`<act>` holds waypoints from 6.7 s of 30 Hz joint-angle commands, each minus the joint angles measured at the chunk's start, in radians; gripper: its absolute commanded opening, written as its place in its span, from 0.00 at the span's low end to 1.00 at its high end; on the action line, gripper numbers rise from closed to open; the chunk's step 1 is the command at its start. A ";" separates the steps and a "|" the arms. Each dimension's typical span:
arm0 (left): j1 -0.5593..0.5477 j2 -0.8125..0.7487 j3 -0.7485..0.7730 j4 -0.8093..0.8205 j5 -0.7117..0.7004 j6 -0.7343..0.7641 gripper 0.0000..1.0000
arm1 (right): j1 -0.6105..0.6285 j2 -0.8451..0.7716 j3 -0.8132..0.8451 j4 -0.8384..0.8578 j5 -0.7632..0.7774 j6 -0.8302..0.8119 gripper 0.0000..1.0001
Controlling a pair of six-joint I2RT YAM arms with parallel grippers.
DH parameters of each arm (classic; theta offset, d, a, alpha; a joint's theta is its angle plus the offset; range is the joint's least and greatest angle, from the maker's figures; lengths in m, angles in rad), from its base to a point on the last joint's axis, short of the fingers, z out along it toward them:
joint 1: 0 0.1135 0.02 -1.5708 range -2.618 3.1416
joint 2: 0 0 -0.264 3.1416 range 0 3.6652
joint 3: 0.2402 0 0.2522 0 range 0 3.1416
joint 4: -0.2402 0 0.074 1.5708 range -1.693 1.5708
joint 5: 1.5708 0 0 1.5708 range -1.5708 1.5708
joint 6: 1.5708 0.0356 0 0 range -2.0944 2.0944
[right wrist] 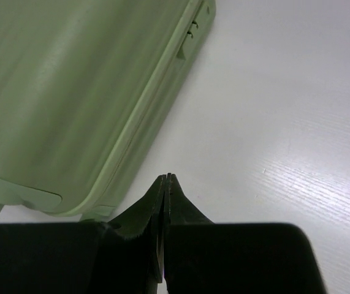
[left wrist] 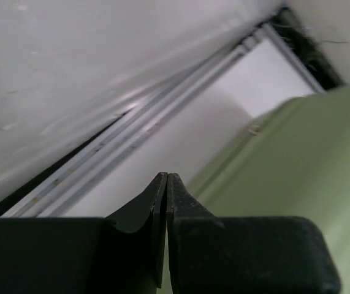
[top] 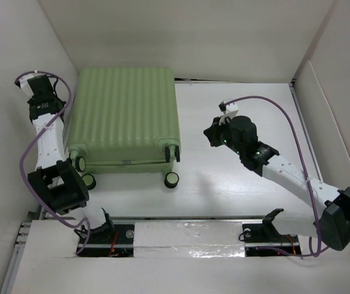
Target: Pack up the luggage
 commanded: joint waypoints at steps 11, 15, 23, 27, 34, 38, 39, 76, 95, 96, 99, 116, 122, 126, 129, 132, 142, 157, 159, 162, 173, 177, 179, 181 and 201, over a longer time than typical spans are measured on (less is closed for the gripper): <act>0.054 0.046 -0.322 0.169 0.060 -0.097 0.00 | 0.048 0.306 0.226 0.153 0.012 0.025 0.00; 0.054 0.013 -0.479 0.262 0.117 -0.135 0.00 | 0.068 0.385 0.288 0.151 0.027 0.019 0.00; -0.200 -0.105 -0.655 0.394 0.254 -0.324 0.00 | 0.087 0.471 0.394 0.102 0.024 -0.012 0.00; -0.379 -0.220 -0.752 0.448 0.226 -0.419 0.00 | 0.050 0.468 0.420 0.090 0.014 -0.050 0.01; -0.675 -0.545 -1.011 0.474 0.168 -0.598 0.00 | -0.073 0.491 0.463 0.075 -0.140 -0.101 0.02; -0.854 -0.723 -1.112 0.456 0.116 -0.709 0.00 | -0.157 0.497 0.507 0.036 -0.135 -0.113 0.02; -0.889 -0.750 -1.112 0.442 0.090 -0.707 0.00 | -0.178 0.482 0.521 0.032 -0.146 -0.109 0.03; -0.261 0.382 0.052 0.382 0.442 -0.210 0.18 | -0.189 -0.068 -0.140 0.032 0.110 0.099 0.01; -0.888 -0.654 -1.151 0.714 -0.137 -0.541 0.13 | -0.147 0.636 0.799 -0.154 -0.143 -0.101 0.08; -0.923 -0.708 -1.163 0.688 -0.165 -0.546 0.13 | -0.146 0.671 0.878 -0.216 -0.151 -0.128 0.08; -1.043 -0.941 -1.159 0.531 -0.343 -0.539 0.15 | -0.134 0.724 1.053 -0.381 -0.137 -0.190 0.11; -0.959 -0.714 -0.718 0.741 -0.366 -0.307 0.50 | -0.433 0.267 0.585 -0.249 -0.039 -0.092 0.78; -0.855 -0.845 -0.858 0.830 -0.472 -0.327 0.45 | -0.423 0.120 0.461 -0.179 -0.042 -0.035 0.08; -0.691 -0.684 -0.686 0.801 -0.333 -0.332 0.44 | -0.369 -0.085 0.250 -0.102 -0.002 0.025 0.00; -0.527 -0.474 -0.541 0.819 -0.123 -0.399 0.44 | -0.360 -0.256 0.083 -0.132 0.070 0.051 0.00; -0.419 -0.215 -0.334 0.781 0.008 -0.414 0.44 | -0.360 -0.402 -0.023 -0.212 0.072 0.054 0.00; -0.321 0.616 0.553 0.261 0.338 -0.175 0.49 | -0.427 -0.491 -0.195 -0.392 0.199 0.168 0.00; -0.342 0.976 0.879 0.331 0.634 -0.149 0.56 | -0.495 -0.161 -0.134 -0.034 0.052 0.108 0.30; -0.342 0.967 0.808 0.404 0.681 -0.184 0.56 | -0.495 -0.083 -0.102 0.019 0.001 0.102 0.34; -0.342 0.896 0.623 0.511 0.726 -0.210 0.54 | -0.495 -0.006 -0.071 0.085 -0.049 0.099 0.35; -0.342 0.231 -0.385 0.996 0.412 -0.459 0.46 | -0.426 0.372 0.312 0.109 -0.166 0.057 0.36; -0.373 0.031 -0.571 0.971 0.254 -0.468 0.46 | -0.415 0.509 0.516 0.030 -0.278 0.048 0.36; -0.383 -0.108 -0.690 0.958 0.161 -0.473 0.46 | -0.415 0.558 0.597 -0.032 -0.307 0.042 0.37; -0.383 -0.191 -0.753 0.961 0.076 -0.471 0.50 | -0.404 0.621 0.705 -0.069 -0.328 0.039 0.39; -0.736 -0.520 -0.500 0.993 0.500 -0.256 0.00 | -0.501 -0.031 0.007 0.281 -0.537 0.141 0.13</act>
